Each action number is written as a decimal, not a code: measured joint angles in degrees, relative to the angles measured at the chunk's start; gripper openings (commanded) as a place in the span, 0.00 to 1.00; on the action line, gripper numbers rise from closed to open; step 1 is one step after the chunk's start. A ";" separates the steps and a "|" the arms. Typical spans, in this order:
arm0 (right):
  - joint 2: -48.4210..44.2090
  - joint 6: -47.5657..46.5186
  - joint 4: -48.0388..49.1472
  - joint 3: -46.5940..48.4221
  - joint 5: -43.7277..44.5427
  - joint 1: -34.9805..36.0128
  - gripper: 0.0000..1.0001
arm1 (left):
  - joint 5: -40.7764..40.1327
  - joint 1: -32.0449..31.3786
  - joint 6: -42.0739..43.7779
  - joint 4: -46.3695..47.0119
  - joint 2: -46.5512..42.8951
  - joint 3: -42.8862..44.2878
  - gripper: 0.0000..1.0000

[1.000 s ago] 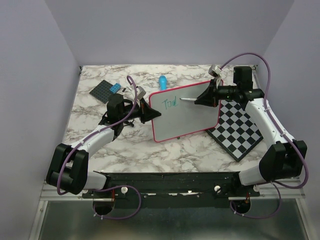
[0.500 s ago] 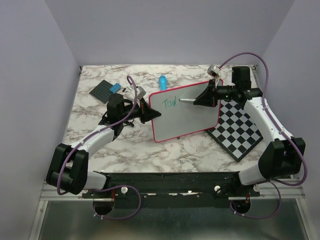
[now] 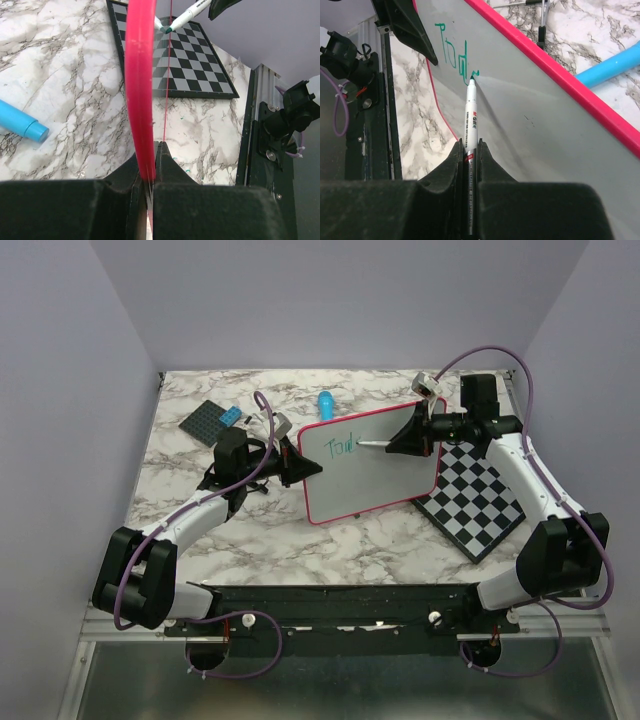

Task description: Write a sentence on the whiteboard

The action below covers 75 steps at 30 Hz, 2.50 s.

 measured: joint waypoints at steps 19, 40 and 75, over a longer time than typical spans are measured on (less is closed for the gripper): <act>0.00 -1.97 -1.84 -0.02 0.52 -0.20 0.01 | 0.00 0.00 0.17 -0.07 0.00 0.00 0.00; 0.00 -1.70 -2.49 2.47 0.52 -1.25 0.00 | -0.02 0.00 0.20 -0.42 0.00 0.09 0.00; -2.12 -1.31 -2.51 0.31 0.48 -2.64 0.00 | 0.00 -0.07 0.68 -0.57 0.00 0.15 0.00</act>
